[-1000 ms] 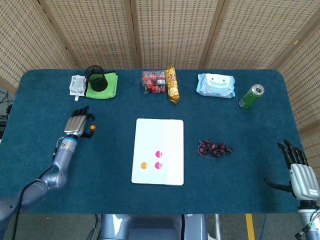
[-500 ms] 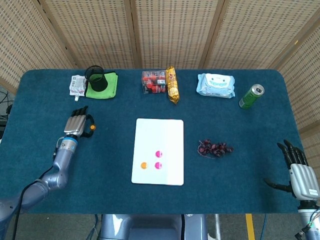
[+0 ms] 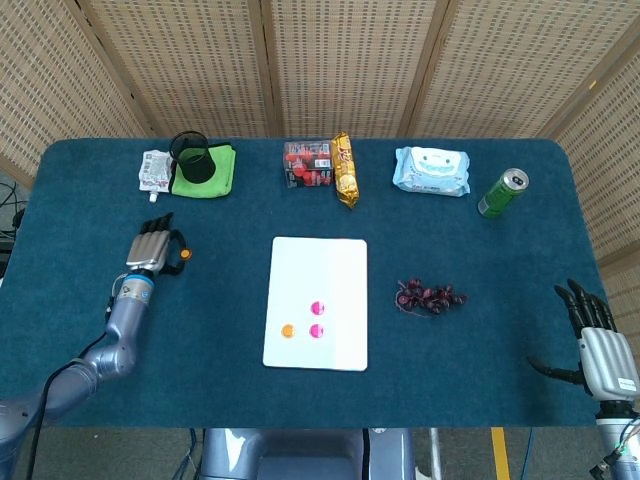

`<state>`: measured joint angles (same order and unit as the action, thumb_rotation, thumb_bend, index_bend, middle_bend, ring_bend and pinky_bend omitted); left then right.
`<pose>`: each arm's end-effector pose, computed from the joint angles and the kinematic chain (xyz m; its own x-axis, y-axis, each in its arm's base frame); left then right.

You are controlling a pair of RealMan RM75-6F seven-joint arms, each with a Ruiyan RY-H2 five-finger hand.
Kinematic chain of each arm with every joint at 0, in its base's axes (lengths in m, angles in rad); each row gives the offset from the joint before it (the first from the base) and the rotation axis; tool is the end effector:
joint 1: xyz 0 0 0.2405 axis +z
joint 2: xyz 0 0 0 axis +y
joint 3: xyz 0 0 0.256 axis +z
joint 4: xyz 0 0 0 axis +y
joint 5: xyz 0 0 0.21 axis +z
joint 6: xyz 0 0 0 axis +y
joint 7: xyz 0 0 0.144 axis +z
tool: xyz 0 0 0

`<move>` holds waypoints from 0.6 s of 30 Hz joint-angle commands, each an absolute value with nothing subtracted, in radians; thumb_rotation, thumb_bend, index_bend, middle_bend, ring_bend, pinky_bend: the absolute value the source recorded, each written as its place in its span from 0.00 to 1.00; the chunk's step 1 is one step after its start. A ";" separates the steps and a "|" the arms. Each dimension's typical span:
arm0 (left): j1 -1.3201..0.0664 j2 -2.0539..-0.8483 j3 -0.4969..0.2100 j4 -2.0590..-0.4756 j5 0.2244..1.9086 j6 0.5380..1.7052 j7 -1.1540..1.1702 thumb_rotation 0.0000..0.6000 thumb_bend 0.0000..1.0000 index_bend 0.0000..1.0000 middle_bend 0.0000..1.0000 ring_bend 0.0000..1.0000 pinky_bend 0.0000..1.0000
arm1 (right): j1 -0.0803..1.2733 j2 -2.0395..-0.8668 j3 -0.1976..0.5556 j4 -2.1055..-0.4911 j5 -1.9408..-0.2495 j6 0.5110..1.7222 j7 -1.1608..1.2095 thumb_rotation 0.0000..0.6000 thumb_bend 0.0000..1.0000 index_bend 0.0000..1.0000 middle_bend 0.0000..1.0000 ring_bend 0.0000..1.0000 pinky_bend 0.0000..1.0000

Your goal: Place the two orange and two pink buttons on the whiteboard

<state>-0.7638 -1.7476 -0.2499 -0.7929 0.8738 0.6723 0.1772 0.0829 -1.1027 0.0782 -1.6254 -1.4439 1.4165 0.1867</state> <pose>-0.2725 0.4181 -0.0155 0.3708 0.3531 0.8590 0.9055 0.0681 -0.4189 -0.3186 -0.1859 0.1611 0.2107 -0.0337 0.9770 -0.9758 0.0531 0.2122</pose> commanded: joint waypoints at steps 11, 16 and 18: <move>-0.766 -1.761 -0.257 -0.779 0.879 0.670 0.181 1.00 0.37 0.55 0.00 0.00 0.00 | 0.083 -1.102 0.079 -1.625 -1.444 1.416 0.191 1.00 0.06 0.00 0.00 0.00 0.00; -0.764 -1.754 -0.261 -0.794 0.884 0.680 0.182 1.00 0.37 0.56 0.00 0.00 0.00 | 0.083 -1.102 0.079 -1.625 -1.444 1.416 0.192 1.00 0.07 0.00 0.00 0.00 0.00; -0.763 -1.748 -0.264 -0.804 0.887 0.686 0.181 1.00 0.37 0.56 0.00 0.00 0.00 | 0.083 -1.102 0.079 -1.625 -1.444 1.416 0.193 1.00 0.07 0.00 0.00 0.00 0.00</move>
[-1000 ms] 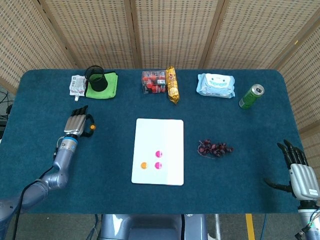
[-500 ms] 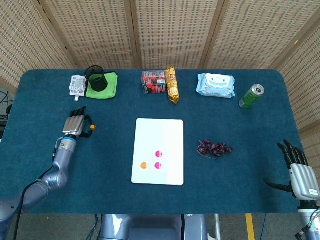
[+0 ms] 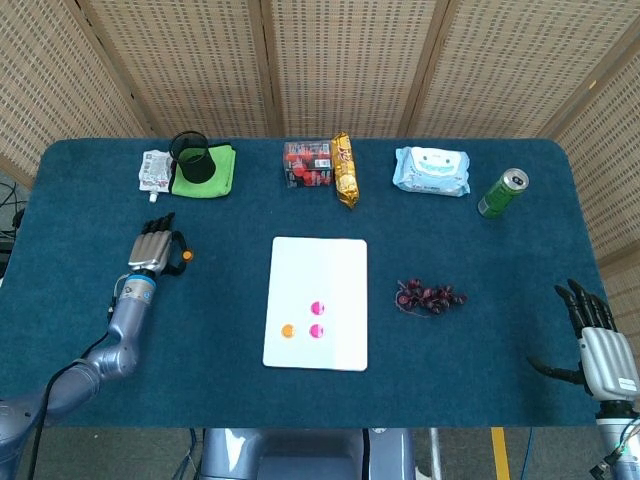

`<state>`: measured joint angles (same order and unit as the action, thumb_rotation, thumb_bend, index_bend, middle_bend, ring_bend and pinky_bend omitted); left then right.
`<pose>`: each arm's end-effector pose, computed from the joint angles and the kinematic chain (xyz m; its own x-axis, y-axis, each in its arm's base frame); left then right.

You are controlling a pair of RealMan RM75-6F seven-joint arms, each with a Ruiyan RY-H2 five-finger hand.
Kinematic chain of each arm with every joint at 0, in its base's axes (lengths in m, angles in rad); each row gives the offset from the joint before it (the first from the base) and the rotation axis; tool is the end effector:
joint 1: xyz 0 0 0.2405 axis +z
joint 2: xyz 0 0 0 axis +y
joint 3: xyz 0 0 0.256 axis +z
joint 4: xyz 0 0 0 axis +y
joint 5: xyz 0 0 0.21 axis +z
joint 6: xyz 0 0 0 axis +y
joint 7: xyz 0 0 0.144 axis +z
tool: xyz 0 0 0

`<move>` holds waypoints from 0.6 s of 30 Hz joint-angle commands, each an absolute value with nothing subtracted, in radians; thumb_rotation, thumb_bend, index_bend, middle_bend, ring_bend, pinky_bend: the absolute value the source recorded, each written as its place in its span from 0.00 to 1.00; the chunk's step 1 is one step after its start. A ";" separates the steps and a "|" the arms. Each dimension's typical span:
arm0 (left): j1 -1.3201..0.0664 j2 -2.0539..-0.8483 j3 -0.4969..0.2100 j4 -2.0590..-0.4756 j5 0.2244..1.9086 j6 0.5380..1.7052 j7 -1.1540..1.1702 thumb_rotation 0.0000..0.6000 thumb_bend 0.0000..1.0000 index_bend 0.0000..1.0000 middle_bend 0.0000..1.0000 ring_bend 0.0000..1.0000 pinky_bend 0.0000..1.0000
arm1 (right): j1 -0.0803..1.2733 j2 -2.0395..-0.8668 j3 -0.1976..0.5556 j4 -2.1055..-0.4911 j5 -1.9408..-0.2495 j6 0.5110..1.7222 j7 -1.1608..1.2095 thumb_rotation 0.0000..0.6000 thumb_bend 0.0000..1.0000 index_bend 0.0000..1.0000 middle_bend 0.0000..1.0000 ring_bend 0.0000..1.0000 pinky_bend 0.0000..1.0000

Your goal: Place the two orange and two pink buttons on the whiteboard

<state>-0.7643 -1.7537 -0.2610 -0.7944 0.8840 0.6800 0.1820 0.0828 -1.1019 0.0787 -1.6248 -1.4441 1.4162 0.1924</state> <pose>-0.2686 0.4190 -0.0168 0.3725 0.3438 0.8620 0.9071 0.0612 -0.4164 -0.3188 -0.1860 0.1615 0.2064 -0.0332 0.9779 -0.9767 0.0532 0.2080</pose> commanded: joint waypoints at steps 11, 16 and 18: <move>-0.747 -1.606 -0.269 -1.122 0.948 0.794 0.222 1.00 0.37 0.56 0.00 0.00 0.00 | 0.083 -1.100 0.078 -1.626 -1.446 1.416 0.200 1.00 0.07 0.00 0.00 0.00 0.00; -0.757 -1.542 -0.231 -1.391 0.997 0.837 0.316 1.00 0.37 0.56 0.00 0.00 0.00 | 0.083 -1.100 0.078 -1.626 -1.446 1.415 0.203 1.00 0.07 0.00 0.00 0.00 0.00; -0.768 -1.538 -0.216 -1.462 0.983 0.840 0.361 1.00 0.37 0.56 0.00 0.00 0.00 | 0.083 -1.099 0.078 -1.625 -1.446 1.415 0.205 1.00 0.07 0.00 0.00 0.00 0.00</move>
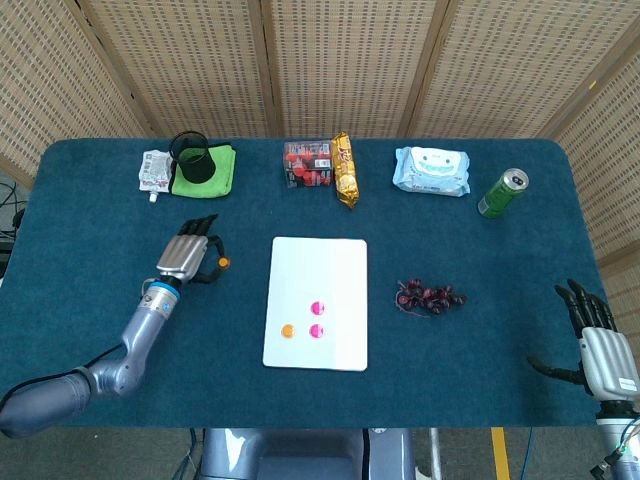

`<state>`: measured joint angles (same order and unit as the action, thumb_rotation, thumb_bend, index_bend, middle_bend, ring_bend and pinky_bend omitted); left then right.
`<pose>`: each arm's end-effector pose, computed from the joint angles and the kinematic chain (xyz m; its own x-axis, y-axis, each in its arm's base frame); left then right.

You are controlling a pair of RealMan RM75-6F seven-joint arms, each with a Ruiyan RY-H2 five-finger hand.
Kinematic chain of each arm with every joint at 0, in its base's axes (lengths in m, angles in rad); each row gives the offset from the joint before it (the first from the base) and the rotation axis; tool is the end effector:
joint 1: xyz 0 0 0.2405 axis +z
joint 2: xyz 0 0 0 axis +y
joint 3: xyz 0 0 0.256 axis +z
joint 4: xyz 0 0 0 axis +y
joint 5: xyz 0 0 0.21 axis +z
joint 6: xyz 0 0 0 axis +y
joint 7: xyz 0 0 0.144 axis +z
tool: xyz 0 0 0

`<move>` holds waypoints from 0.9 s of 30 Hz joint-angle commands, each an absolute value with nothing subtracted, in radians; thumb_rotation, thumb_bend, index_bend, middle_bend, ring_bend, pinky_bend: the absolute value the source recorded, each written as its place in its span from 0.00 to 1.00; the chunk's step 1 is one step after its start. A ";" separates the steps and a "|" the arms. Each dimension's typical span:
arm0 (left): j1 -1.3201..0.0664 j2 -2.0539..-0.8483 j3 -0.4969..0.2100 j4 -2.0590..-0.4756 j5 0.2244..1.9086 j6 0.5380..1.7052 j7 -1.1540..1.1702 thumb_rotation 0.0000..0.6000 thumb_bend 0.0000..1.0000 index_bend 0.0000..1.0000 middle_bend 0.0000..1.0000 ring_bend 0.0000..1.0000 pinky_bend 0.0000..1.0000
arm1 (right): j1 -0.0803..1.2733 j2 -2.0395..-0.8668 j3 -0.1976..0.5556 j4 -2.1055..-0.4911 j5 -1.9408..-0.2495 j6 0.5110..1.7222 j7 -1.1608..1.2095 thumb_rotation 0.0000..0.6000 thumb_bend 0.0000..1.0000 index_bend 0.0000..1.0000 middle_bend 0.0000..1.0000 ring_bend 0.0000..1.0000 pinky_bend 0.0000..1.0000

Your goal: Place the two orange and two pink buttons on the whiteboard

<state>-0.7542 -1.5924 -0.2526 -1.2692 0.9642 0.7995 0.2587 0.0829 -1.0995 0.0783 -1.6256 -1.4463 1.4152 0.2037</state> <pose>-0.1868 0.3838 -0.0170 0.3570 0.3492 0.8664 0.9325 -0.1872 -0.3088 -0.3186 -0.1860 0.1619 0.1972 -0.0342 0.9798 -0.9787 0.0516 0.1988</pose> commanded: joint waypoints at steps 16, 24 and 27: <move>-0.873 -1.691 -0.174 -1.506 0.815 0.908 0.607 1.00 0.36 0.56 0.00 0.00 0.00 | 0.083 -1.096 0.078 -1.620 -1.449 1.413 0.223 1.00 0.07 0.00 0.00 0.00 0.00; -0.891 -1.728 -0.168 -1.460 0.762 0.905 0.617 1.00 0.36 0.56 0.00 0.00 0.00 | 0.083 -1.096 0.077 -1.620 -1.451 1.414 0.226 1.00 0.07 0.00 0.00 0.00 0.00; -0.896 -1.740 -0.166 -1.439 0.754 0.905 0.615 1.00 0.36 0.56 0.00 0.00 0.00 | 0.083 -1.096 0.077 -1.619 -1.451 1.414 0.226 1.00 0.07 0.00 0.00 0.00 0.00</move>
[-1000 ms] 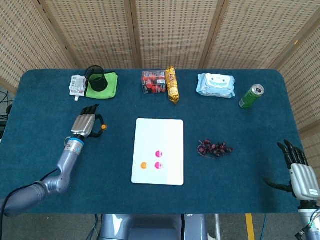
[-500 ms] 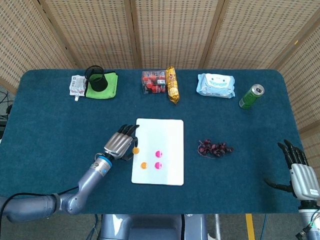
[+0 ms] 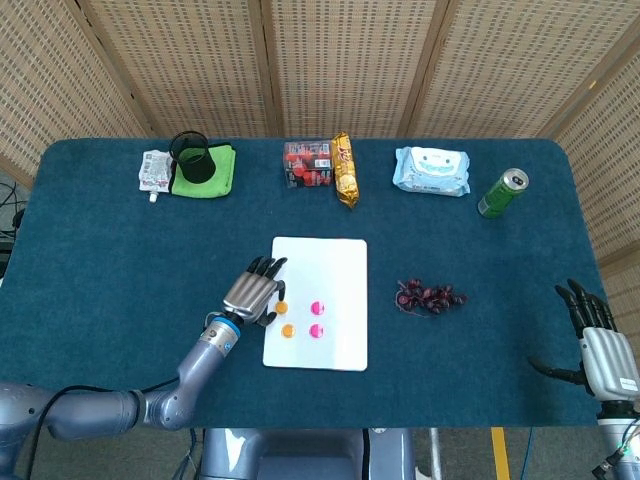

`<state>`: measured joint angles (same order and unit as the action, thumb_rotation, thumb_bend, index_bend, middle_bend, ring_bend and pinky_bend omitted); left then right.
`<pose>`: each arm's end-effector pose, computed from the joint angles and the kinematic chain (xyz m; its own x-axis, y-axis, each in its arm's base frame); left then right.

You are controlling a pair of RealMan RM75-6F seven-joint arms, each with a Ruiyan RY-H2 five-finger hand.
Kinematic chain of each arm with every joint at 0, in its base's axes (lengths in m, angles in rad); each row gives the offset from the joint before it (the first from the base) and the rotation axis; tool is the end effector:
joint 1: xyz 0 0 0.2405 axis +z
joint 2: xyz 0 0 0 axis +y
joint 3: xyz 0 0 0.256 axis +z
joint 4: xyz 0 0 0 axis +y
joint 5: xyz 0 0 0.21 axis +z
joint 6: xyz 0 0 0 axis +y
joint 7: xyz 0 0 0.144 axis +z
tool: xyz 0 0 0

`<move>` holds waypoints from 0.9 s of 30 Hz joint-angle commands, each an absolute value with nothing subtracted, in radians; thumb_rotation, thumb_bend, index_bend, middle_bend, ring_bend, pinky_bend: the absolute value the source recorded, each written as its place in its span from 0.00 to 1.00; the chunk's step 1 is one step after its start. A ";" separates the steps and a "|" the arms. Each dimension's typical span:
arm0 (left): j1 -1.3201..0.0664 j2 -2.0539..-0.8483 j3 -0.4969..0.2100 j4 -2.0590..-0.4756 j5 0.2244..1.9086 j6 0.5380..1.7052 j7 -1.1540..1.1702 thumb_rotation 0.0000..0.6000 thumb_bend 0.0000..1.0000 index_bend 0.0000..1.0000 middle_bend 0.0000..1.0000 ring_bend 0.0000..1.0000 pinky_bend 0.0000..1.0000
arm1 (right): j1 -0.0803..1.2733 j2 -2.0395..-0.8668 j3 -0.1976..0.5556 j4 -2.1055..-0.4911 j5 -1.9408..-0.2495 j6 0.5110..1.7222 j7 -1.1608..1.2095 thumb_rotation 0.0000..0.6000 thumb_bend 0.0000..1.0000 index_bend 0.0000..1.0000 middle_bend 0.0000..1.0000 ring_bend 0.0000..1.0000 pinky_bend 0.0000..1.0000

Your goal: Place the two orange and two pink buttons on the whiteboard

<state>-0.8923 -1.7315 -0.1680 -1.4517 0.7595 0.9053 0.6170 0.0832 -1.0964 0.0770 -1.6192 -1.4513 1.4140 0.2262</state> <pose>-0.1068 0.3315 -0.0857 0.4979 0.4176 0.7601 0.8566 -0.3735 -0.3559 -0.3196 -0.1859 0.1630 0.1852 -0.0357 0.9821 -0.9812 0.0485 0.1868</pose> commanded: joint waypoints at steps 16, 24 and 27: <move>-0.914 -1.780 -0.163 -1.381 0.749 0.906 0.607 1.00 0.36 0.56 0.00 0.00 0.00 | 0.083 -1.096 0.076 -1.618 -1.454 1.414 0.232 1.00 0.07 0.00 0.00 0.00 0.00; -0.918 -1.791 -0.162 -1.373 0.745 0.906 0.606 1.00 0.36 0.56 0.00 0.00 0.00 | 0.083 -1.095 0.076 -1.618 -1.454 1.415 0.233 1.00 0.07 0.00 0.00 0.00 0.00; -0.919 -1.793 -0.161 -1.369 0.745 0.908 0.605 1.00 0.36 0.56 0.00 0.00 0.00 | 0.083 -1.095 0.076 -1.618 -1.454 1.414 0.234 1.00 0.07 0.00 0.00 0.00 0.00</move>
